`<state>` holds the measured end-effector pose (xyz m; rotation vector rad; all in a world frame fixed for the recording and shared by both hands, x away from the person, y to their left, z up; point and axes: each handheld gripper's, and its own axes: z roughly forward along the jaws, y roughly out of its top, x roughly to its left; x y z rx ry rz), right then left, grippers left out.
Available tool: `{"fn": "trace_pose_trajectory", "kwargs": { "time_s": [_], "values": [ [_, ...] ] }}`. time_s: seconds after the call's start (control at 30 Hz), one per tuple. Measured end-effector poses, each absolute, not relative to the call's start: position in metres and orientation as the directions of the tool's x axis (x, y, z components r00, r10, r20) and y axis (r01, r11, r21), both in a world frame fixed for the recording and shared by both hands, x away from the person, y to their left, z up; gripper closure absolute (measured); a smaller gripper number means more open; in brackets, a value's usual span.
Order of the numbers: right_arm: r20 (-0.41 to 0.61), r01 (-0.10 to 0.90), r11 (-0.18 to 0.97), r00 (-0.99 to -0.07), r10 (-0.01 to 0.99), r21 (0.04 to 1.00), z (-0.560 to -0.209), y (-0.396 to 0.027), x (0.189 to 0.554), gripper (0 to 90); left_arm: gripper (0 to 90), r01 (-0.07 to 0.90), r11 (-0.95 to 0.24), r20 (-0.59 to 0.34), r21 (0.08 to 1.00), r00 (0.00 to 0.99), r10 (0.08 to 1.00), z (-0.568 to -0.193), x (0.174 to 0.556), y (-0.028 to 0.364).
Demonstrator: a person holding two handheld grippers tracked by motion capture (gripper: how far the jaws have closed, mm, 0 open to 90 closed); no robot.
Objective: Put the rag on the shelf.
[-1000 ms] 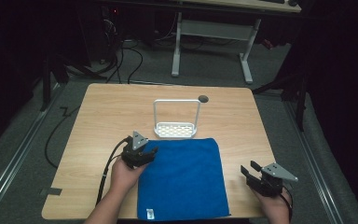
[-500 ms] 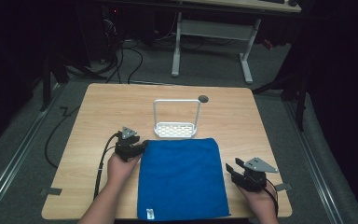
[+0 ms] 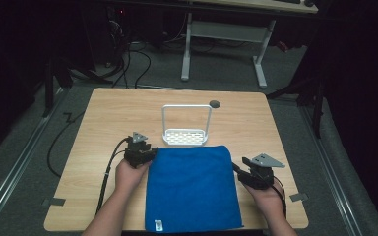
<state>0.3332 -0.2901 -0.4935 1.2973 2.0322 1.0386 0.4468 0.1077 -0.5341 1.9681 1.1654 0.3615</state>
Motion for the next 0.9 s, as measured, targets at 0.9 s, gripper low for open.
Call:
{"fn": "trace_pose_trajectory", "kwargs": {
  "time_s": [0.9],
  "values": [
    [0.046,0.644,0.178,-0.316,0.948,0.744,-0.526,-0.269,0.434,72.9,85.5,0.585,-0.292,-0.139,0.756,0.58,0.803,-0.535,0.444,0.105]
  ]
}}
